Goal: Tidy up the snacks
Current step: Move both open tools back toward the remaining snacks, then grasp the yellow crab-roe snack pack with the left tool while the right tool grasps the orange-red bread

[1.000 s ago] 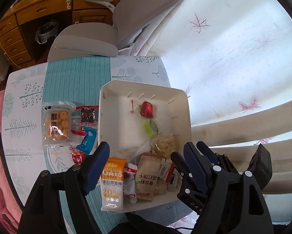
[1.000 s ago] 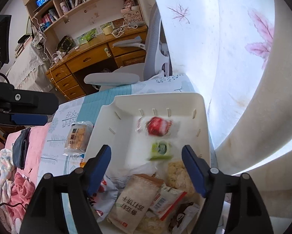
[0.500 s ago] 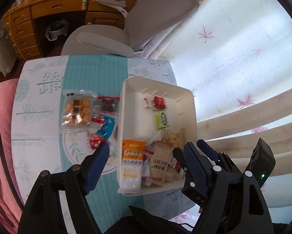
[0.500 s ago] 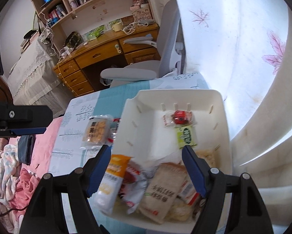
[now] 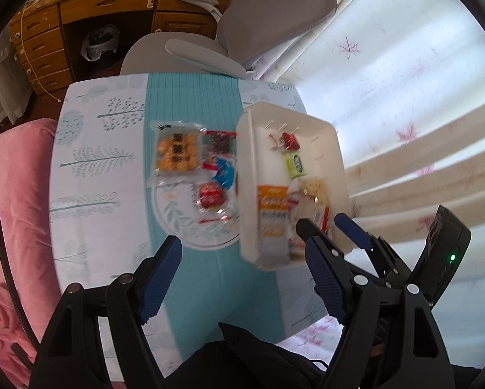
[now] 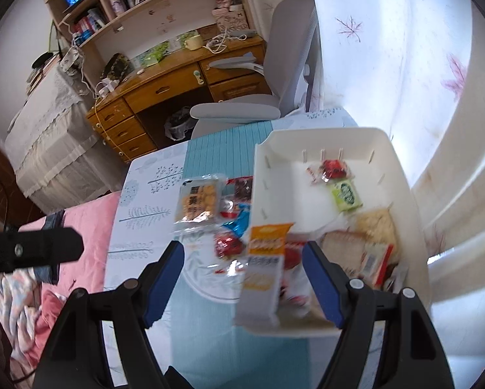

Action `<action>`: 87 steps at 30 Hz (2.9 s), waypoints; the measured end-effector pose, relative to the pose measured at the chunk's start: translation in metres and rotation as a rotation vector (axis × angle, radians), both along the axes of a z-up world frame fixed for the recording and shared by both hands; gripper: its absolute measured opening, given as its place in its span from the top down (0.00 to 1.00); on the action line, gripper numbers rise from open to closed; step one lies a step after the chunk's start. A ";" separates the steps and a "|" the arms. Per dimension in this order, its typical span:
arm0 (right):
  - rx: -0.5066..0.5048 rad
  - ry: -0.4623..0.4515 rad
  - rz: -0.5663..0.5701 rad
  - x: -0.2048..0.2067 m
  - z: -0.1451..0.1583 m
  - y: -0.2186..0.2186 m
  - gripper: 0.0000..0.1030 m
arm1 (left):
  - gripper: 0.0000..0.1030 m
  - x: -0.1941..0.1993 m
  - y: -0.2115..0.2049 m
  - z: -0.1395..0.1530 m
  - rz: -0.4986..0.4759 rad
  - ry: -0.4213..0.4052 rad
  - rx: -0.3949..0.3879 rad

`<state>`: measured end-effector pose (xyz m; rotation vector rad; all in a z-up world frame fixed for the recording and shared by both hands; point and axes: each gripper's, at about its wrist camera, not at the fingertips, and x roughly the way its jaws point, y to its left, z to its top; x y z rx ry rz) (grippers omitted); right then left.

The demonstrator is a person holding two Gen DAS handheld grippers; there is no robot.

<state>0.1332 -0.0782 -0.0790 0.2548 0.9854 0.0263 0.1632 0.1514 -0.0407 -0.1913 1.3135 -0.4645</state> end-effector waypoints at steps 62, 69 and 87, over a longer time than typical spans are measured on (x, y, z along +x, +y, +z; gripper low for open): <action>-0.197 0.084 -0.437 0.077 -0.163 0.119 0.27 | 0.14 0.209 -0.019 -0.186 -0.020 0.177 0.122; -0.234 0.102 -0.470 0.083 -0.178 0.120 0.27 | 0.14 0.222 -0.031 -0.210 -0.005 0.227 0.147; -0.348 0.096 -0.423 0.100 -0.192 0.130 0.27 | 0.08 0.243 -0.062 -0.257 -0.016 0.324 0.200</action>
